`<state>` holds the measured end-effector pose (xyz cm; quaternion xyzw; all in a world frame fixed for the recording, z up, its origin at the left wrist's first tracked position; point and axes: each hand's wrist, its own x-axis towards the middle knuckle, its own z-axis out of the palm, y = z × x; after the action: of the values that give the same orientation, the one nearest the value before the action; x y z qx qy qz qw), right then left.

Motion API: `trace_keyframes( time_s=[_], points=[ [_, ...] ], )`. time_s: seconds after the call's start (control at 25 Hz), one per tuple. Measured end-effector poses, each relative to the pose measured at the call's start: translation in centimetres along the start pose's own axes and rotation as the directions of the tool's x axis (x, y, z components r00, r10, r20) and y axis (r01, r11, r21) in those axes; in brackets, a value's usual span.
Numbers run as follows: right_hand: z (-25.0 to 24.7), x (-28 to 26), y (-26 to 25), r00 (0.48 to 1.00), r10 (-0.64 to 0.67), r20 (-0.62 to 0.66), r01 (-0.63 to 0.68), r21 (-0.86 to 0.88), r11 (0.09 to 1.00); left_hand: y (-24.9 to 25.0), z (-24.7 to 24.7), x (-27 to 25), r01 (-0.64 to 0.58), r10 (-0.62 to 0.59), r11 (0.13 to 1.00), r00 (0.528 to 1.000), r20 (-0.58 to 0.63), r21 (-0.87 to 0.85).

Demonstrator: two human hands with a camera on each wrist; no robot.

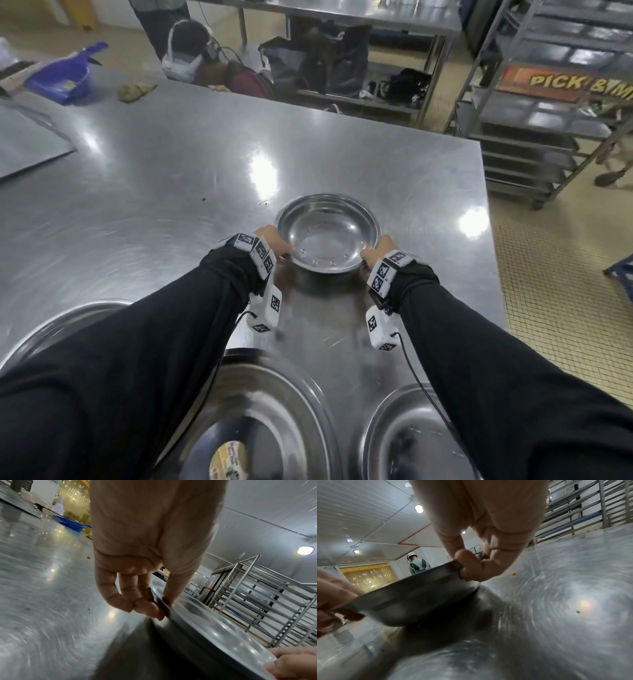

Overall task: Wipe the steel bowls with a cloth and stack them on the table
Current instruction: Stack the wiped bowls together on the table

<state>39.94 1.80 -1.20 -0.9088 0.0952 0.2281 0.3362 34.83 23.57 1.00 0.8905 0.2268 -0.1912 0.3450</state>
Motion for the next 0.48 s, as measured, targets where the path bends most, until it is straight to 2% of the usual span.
trace_keyframes(
  time_s=[0.08,0.24,0.36,0.48],
  points=[
    [-0.2,-0.9,0.2,1.0,-0.011,0.005,0.011,0.026,1.0,0.1,-0.4,-1.2,-0.013,0.013,1.0,1.0,-0.015,0.02],
    [-1.2,-4.3,0.3,0.994,-0.086,-0.066,0.092,0.099,0.991,0.6,-2.1,-4.5,-0.07,0.078,0.994,0.993,-0.092,0.079],
    [-2.1,-8.9,0.6,0.978,-0.144,-0.153,0.169,0.167,0.971,0.4,-3.1,-8.4,-0.17,0.183,0.98,0.975,-0.128,0.106],
    [-2.6,-15.6,1.4,0.957,-0.173,-0.234,0.219,0.185,0.958,-1.0,-3.5,-13.4,-0.26,0.264,0.965,0.953,-0.15,0.046]
  ],
)
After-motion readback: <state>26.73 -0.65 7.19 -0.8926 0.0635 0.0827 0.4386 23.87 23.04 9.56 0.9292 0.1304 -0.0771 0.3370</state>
